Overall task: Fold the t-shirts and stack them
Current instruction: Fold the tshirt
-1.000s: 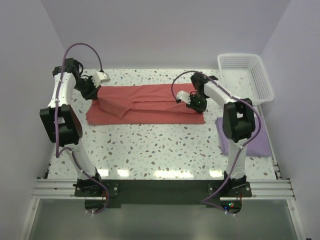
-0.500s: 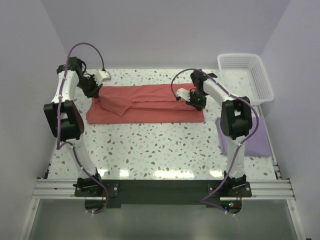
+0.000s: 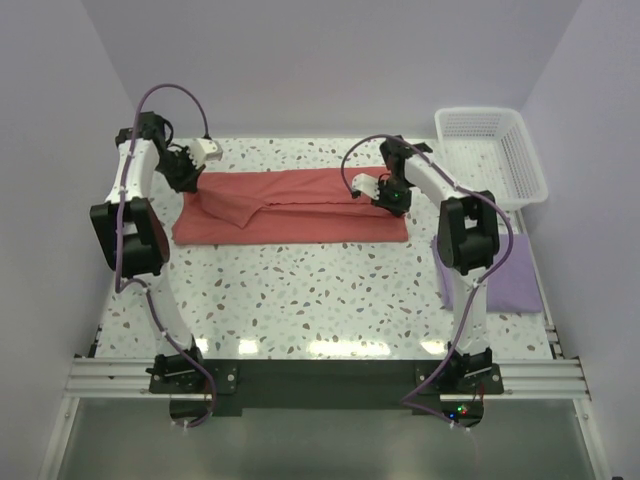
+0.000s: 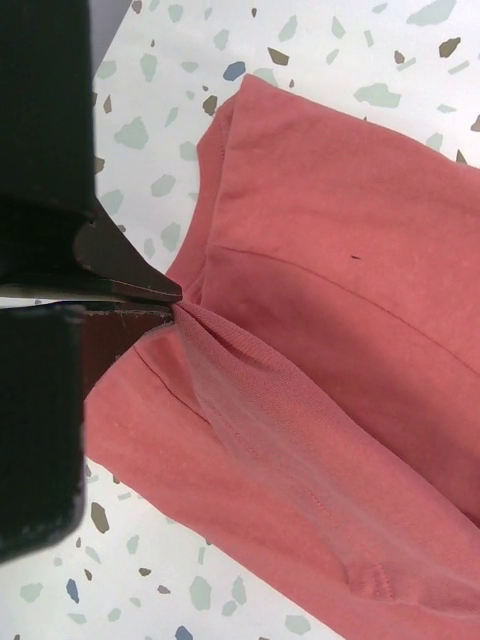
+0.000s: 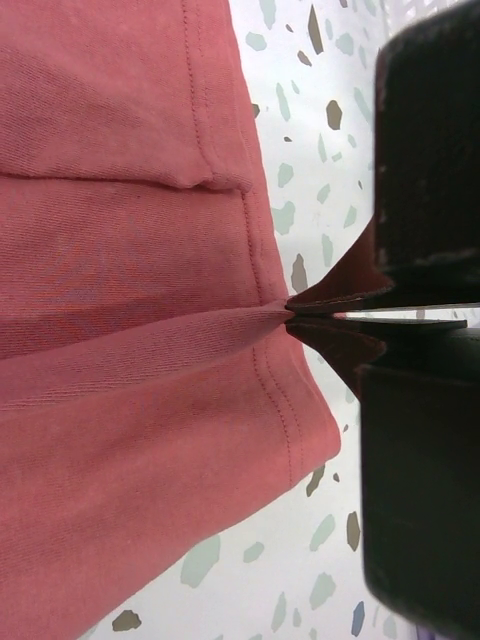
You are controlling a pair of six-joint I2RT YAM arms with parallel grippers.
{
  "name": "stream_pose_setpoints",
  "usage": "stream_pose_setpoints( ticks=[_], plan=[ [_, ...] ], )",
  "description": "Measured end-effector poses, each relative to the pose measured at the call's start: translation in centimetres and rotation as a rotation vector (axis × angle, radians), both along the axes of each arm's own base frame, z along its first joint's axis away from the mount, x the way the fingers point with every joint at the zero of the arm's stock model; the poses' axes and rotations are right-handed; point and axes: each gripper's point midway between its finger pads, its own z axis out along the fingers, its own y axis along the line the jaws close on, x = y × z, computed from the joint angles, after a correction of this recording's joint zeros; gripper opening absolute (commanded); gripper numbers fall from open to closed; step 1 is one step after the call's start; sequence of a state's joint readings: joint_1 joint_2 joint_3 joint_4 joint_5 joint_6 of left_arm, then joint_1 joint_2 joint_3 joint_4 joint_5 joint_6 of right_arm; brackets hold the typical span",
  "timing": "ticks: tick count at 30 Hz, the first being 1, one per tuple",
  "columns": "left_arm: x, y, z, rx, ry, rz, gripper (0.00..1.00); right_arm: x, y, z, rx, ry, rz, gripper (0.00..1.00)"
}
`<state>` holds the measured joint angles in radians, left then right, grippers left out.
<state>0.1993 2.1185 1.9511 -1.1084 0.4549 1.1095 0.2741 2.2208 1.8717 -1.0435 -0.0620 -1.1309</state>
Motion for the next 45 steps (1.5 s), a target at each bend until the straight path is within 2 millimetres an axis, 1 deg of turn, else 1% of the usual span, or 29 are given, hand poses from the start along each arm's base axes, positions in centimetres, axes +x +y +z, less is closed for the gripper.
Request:
stream_pose_setpoints(
  ticks=[6,10,15,19,20,21,22,23,24,25,26,28,30,32,34,35,38,39,41,43,45],
  plan=[
    [0.8,0.0,-0.2,0.015,-0.008,-0.005,0.00,0.3,0.0,-0.2,-0.005,0.003,0.006,0.00],
    [1.1,-0.1,-0.9,0.020,0.002,-0.008,0.00,0.4,-0.1,-0.1,-0.011,-0.002,0.005,0.00],
    [1.1,0.2,-1.9,0.030,0.024,-0.005,0.00,1.2,0.0,0.3,-0.013,-0.024,0.003,0.00],
    [1.3,0.3,-2.0,0.036,0.018,-0.003,0.00,1.6,0.1,-0.1,-0.014,-0.025,0.003,0.00],
    [1.3,0.3,-1.9,0.037,0.015,-0.003,0.00,1.6,0.0,-0.2,-0.015,-0.023,0.003,0.01],
    [1.4,0.3,-2.0,0.038,0.013,-0.002,0.00,1.6,0.0,-0.5,-0.018,-0.019,0.003,0.18],
    [1.4,0.4,-2.0,0.039,0.012,-0.001,0.04,1.6,0.0,-0.6,-0.019,-0.017,-0.002,0.29],
    [1.5,0.4,-2.0,0.040,0.010,0.002,0.18,1.6,0.0,-0.7,-0.022,-0.017,-0.004,0.37],
    [1.6,0.4,-1.9,0.041,0.006,0.006,0.23,1.7,-0.1,-0.8,-0.025,-0.019,-0.004,0.47],
    [1.7,0.4,-1.9,0.038,0.005,0.015,0.29,1.8,-0.2,-0.8,-0.030,-0.022,-0.013,0.52],
    [1.8,0.5,-1.9,0.036,0.003,0.024,0.38,1.9,-0.3,-0.7,-0.036,-0.027,-0.021,0.57],
    [1.9,0.6,-1.9,0.025,0.003,0.050,0.45,2.2,-0.4,-0.5,-0.037,-0.042,-0.043,0.60],
    [1.9,1.1,-2.1,0.007,0.003,0.083,0.53,2.4,-0.6,-0.1,-0.032,-0.056,-0.083,0.60],
    [1.3,1.9,-2.4,-0.031,0.021,0.141,0.59,2.2,-0.9,0.5,-0.030,-0.063,-0.129,0.57],
    [0.1,3.2,-2.4,-0.073,0.047,0.216,0.60,1.9,-1.0,1.6,-0.014,-0.070,-0.184,0.53],
    [-0.4,3.9,-2.3,-0.089,0.053,0.251,0.60,1.5,-0.8,2.3,0.005,-0.065,-0.213,0.49],
    [-3.0,5.5,-1.9,-0.131,0.072,0.353,0.60,0.2,-0.2,3.9,0.067,-0.045,-0.280,0.43],
    [-3.9,5.6,-1.9,-0.139,0.079,0.375,0.60,-0.2,0.1,4.3,0.088,-0.039,-0.298,0.41],
    [-6.2,4.9,-2.1,-0.158,0.106,0.406,0.60,-1.2,0.6,4.5,0.120,-0.017,-0.327,0.41],
    [-7.7,3.7,-2.6,-0.174,0.130,0.421,0.60,-2.4,0.9,3.9,0.132,0.019,-0.349,0.39],
    [-8.3,3.0,-3.6,-0.184,0.149,0.436,0.60,-3.5,1.1,2.5,0.128,0.060,-0.364,0.38]
  ],
)
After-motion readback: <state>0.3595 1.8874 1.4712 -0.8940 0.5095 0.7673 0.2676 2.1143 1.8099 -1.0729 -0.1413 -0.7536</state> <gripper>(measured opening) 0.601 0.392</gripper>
